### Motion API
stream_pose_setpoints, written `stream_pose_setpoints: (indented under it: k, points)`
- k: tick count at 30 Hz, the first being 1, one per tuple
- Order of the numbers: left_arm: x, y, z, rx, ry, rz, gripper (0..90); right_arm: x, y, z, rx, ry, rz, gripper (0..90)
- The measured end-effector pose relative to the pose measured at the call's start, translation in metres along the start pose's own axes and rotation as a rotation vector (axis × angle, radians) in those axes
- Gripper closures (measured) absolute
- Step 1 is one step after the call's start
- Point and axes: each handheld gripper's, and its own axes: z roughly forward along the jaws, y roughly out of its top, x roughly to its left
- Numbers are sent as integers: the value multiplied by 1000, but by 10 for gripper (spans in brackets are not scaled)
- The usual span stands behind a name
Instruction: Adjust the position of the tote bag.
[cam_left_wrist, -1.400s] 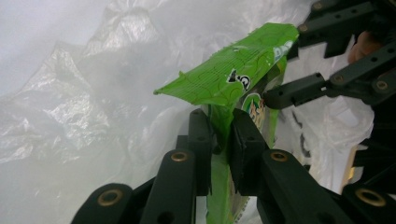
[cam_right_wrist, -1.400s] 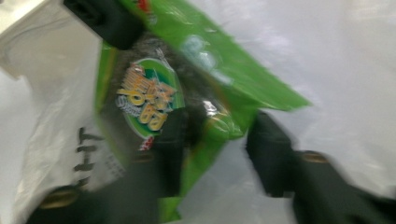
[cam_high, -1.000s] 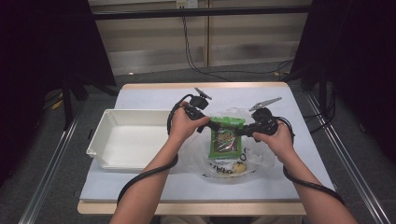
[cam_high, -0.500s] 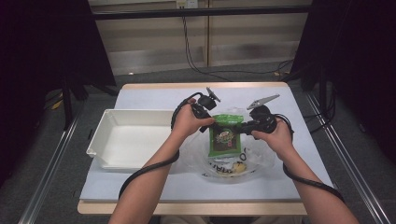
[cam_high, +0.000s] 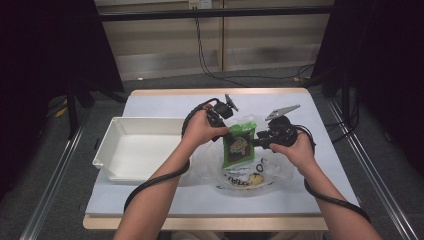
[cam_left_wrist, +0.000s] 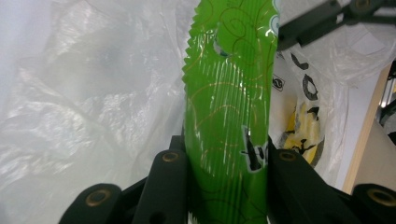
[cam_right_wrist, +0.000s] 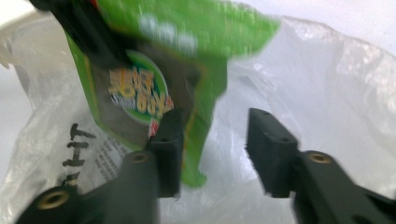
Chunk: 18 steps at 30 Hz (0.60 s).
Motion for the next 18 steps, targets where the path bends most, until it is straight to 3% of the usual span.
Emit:
stream_pose_setpoints:
  k: [7,10,12,15,18]
  points:
    - [-1,2,-13,-12,14,1,752,13,-16,-1,-2,-26,-11,282]
    - [-2,3,-18,-31,7,-18,752,23,-22,0,3,-50,-20,198]
    - [-1,5,-22,-26,6,5,751,28,-27,0,1,-62,-12,165]
    - [-2,6,-28,-35,7,7,750,34,-33,1,-8,-86,1,122]
    - [-2,8,-34,-32,16,24,749,37,-39,0,-32,-53,34,87]
